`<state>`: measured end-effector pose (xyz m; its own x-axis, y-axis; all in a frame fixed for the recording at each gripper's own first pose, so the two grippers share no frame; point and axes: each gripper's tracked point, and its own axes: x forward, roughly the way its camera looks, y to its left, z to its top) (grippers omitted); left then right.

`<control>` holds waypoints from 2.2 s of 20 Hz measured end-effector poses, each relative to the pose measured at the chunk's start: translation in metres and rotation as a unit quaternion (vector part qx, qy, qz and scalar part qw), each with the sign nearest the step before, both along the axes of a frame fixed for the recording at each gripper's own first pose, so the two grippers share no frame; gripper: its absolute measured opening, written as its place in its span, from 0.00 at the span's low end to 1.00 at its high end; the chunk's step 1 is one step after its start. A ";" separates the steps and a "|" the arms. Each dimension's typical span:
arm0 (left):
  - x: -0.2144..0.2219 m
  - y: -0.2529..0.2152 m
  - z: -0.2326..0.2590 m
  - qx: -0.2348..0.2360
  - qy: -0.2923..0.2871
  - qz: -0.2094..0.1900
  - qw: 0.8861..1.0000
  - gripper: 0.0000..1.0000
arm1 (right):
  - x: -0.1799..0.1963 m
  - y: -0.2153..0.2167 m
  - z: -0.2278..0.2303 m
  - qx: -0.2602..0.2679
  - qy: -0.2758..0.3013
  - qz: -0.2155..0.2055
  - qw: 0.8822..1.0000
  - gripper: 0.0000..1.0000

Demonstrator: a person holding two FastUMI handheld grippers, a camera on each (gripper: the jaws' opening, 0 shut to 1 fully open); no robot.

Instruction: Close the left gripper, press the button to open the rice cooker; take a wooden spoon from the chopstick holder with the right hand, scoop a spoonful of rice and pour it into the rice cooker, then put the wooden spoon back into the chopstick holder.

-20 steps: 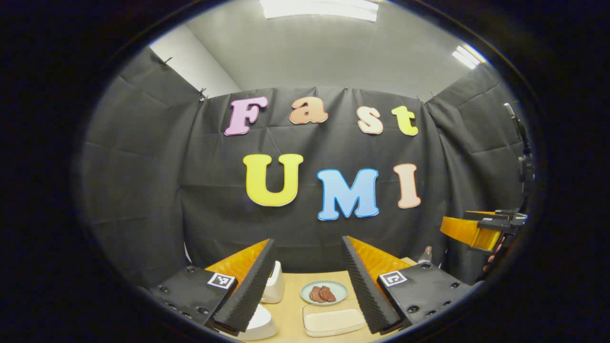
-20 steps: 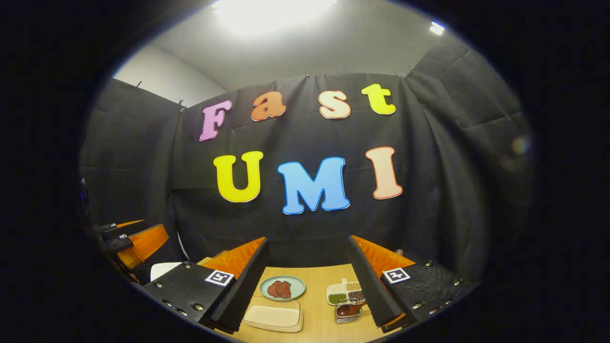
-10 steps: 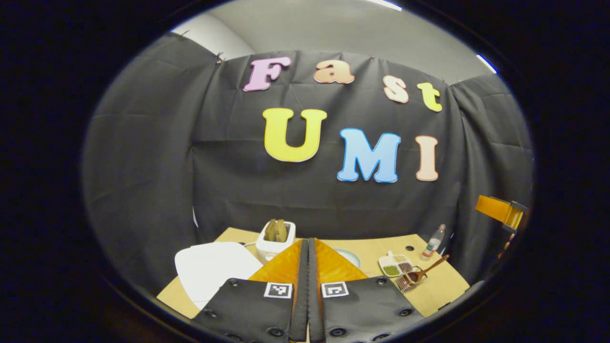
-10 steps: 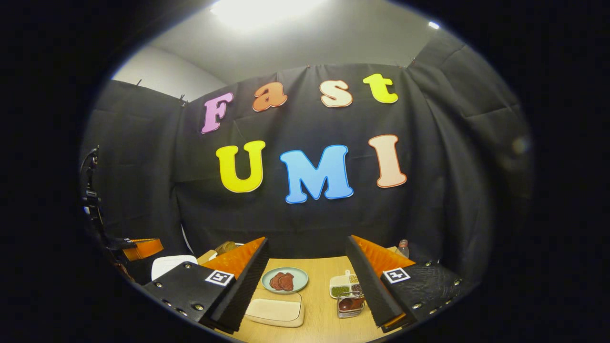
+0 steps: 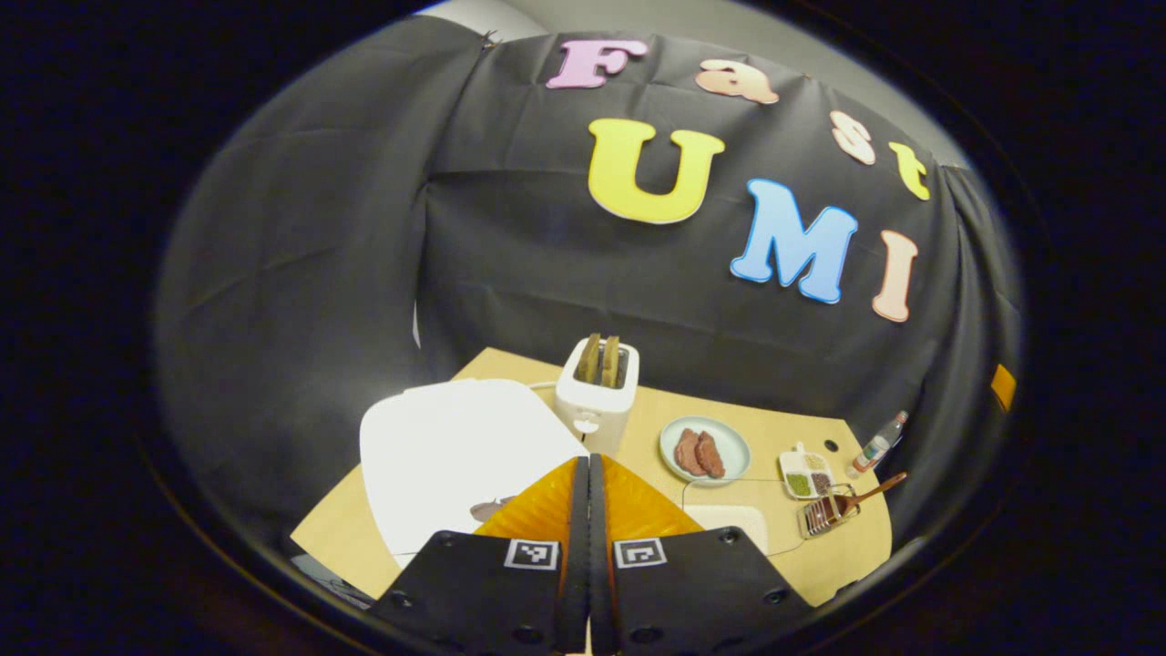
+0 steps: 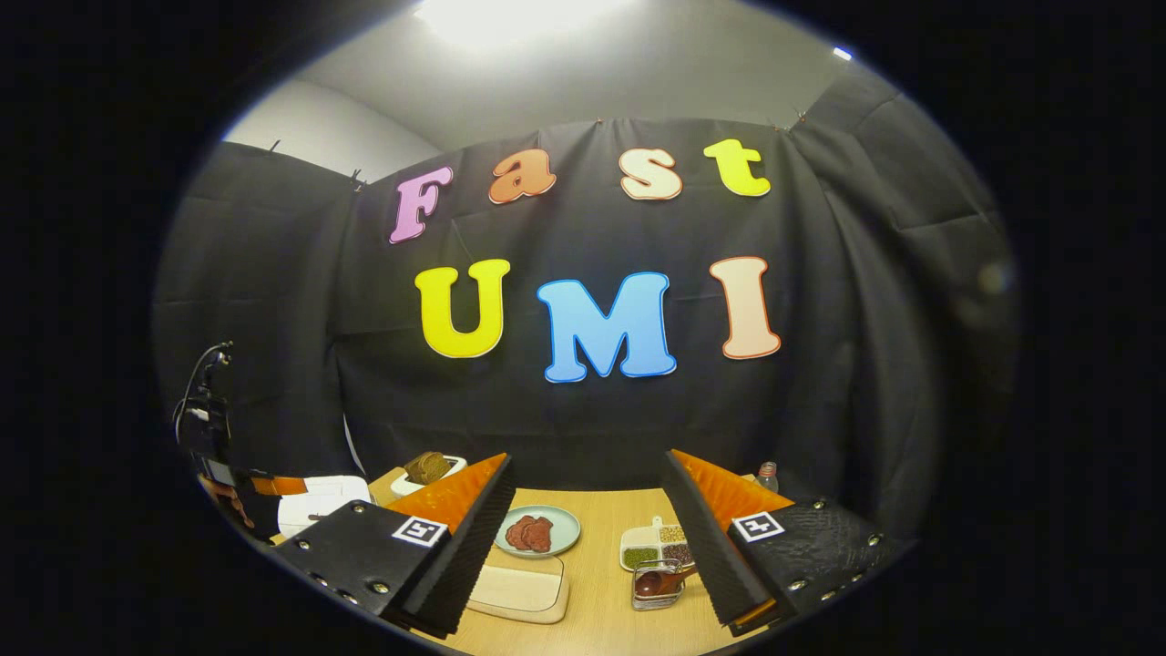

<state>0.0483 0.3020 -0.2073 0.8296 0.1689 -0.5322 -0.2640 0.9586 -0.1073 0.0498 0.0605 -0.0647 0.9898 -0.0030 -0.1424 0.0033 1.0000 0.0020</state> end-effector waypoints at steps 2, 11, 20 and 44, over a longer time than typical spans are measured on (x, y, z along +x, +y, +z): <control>0.001 0.016 -0.023 -0.003 0.030 0.019 0.999 0.08 | 0.001 -0.002 0.003 -0.002 -0.003 -0.003 1.000 0.98; -0.002 0.045 -0.080 -0.016 0.087 0.040 0.995 0.08 | 0.010 0.002 -0.003 -0.012 0.004 -0.003 1.000 0.98; 0.013 0.062 -0.042 0.020 0.025 0.071 0.997 0.09 | 0.017 0.006 -0.005 -0.016 0.006 0.006 1.000 0.98; 0.012 -0.118 0.142 0.104 -0.226 -0.049 0.967 0.99 | 0.009 -0.053 -0.007 -0.012 -0.019 -0.048 0.999 0.98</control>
